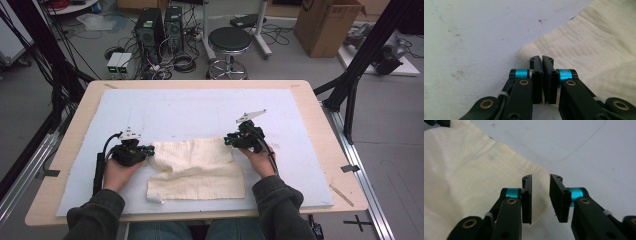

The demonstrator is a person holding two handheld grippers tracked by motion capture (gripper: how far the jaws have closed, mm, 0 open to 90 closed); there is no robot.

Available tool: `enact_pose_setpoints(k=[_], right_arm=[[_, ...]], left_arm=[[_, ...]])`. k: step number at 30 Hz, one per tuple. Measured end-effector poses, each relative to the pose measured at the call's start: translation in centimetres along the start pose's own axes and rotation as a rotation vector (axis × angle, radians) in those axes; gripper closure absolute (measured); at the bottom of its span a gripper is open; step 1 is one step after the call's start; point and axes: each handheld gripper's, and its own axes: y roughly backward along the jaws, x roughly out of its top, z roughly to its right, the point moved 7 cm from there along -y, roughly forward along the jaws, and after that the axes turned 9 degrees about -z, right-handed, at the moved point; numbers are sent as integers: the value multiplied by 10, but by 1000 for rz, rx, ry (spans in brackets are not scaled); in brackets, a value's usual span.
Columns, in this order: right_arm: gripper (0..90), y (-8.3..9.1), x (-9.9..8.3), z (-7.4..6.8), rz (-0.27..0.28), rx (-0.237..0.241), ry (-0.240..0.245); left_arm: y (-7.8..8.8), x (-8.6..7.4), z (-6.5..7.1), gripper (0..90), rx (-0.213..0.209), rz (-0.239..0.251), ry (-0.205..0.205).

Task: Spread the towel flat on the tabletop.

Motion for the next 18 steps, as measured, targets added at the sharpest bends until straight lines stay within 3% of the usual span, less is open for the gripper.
enact_pose_setpoints(k=[3, 7, 8, 10, 13, 16, 18], right_arm=[[659, -6, -5, 5, -21, 4, -33], [691, -18, -11, 3, -75, -24, -6], [743, -18, -11, 3, -66, -45, 12], [838, -18, -12, 2, -59, -15, 21], [855, -16, -12, 0, -67, -21, 38], [857, -6, -9, -3, -41, -38, 69], [857, 0, -6, -1, -23, -55, 77]], left_arm=[[0, -1, -2, 864, 4, -5, -1], [1, -1, -2, 864, 0, -3, 2], [1, -1, -2, 864, 0, -8, -4], [1, -1, -2, 864, -2, -9, -5], [2, 1, -2, 865, -12, 6, 8], [5, 7, -4, 866, -19, 39, 29], [4, 14, -8, 866, -7, 35, 38]])
